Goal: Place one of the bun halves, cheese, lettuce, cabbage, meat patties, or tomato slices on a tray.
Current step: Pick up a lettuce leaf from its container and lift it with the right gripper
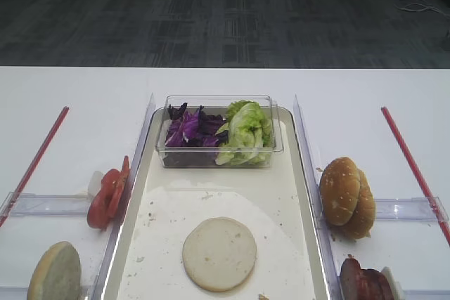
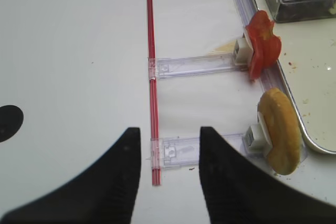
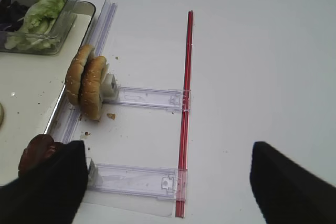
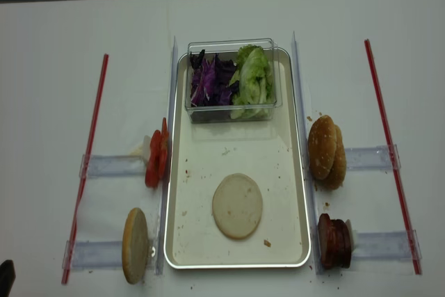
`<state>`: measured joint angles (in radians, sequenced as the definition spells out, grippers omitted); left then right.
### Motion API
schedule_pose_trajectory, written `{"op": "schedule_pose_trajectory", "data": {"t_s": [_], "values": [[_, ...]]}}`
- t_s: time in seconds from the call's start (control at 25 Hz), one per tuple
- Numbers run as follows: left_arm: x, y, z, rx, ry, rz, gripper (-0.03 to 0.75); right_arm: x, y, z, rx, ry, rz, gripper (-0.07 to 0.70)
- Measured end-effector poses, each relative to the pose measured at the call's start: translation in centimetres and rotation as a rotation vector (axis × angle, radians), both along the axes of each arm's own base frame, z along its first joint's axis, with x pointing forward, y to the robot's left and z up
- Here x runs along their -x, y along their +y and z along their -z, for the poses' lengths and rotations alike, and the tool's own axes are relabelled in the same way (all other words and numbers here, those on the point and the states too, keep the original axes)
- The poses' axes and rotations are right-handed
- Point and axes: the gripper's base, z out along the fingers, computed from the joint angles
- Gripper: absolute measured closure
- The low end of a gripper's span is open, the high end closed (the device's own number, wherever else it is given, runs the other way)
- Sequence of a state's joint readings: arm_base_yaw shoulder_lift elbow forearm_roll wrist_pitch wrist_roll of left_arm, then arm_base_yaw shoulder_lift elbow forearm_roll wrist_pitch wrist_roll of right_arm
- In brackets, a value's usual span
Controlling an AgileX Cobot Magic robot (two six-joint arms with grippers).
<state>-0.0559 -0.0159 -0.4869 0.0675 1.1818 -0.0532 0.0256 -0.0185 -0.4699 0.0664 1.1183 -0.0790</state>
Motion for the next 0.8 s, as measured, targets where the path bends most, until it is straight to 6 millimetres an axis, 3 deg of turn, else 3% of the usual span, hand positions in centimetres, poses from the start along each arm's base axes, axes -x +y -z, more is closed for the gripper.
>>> {"op": "schedule_pose_trajectory", "data": {"t_s": [0.44, 0.8], "values": [[0.0, 0.0, 0.0, 0.000, 0.000, 0.000, 0.431, -0.1, 0.0, 0.0, -0.004, 0.005, -0.003, 0.008], [0.0, 0.0, 0.0, 0.000, 0.000, 0.000, 0.431, -3.2, 0.6, 0.0, -0.057, 0.209, -0.030, 0.040]]}}
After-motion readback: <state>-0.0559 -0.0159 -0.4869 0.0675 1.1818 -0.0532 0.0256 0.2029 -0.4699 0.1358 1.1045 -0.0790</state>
